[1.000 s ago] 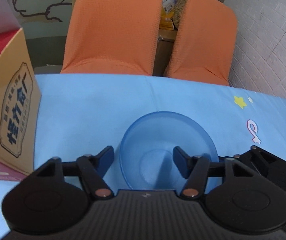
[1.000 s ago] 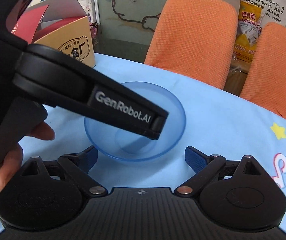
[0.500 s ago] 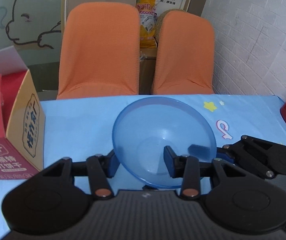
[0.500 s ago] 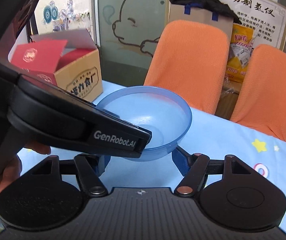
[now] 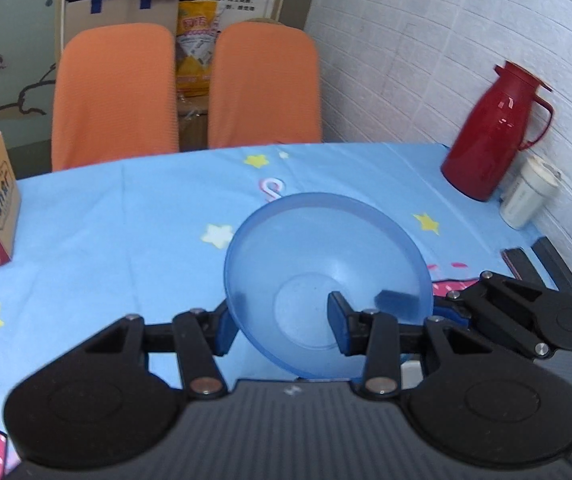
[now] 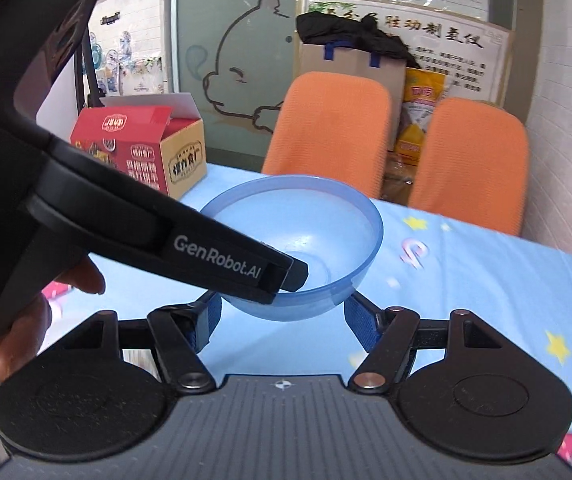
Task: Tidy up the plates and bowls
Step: 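Carry the blue bowl with the left tool and lower it into the white bowl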
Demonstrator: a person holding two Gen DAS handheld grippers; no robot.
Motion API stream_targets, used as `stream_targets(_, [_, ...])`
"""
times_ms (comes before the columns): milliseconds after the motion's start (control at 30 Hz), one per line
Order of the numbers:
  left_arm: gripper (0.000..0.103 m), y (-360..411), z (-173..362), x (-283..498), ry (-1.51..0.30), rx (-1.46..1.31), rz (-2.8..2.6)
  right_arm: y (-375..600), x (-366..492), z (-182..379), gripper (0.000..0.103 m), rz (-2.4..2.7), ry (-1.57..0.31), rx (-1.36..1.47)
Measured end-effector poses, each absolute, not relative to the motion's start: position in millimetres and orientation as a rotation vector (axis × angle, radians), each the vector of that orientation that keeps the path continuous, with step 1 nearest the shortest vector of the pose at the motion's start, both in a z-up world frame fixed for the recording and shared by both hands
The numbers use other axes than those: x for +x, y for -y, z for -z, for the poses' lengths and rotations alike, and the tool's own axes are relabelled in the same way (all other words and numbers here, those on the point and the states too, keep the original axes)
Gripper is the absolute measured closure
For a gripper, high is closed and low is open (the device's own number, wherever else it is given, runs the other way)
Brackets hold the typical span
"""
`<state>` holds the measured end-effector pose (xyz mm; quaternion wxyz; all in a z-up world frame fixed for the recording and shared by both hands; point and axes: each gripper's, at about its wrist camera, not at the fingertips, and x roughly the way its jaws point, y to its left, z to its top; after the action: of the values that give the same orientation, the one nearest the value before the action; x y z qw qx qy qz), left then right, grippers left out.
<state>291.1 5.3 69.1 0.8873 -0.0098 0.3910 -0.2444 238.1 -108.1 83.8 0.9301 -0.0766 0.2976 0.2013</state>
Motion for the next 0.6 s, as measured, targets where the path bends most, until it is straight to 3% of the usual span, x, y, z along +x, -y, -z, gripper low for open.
stream_targets(233, [0.061, 46, -44, 231, -0.837, 0.052, 0.585, 146, 170, -62, 0.0, -0.323, -0.639, -0.098])
stream_targets(467, [0.06, 62, -29, 216, -0.87, 0.11, 0.57, 165, 161, -42, 0.0, -0.33, -0.656, -0.009])
stream_targets(533, [0.055, 64, -26, 216, -0.883, 0.123, 0.551, 169, 158, -38, 0.0, -0.342, -0.655, 0.008])
stream_targets(600, [0.04, 64, -20, 219, -0.896, 0.125, 0.543, 172, 156, -36, 0.0, -0.343, -0.646, 0.013])
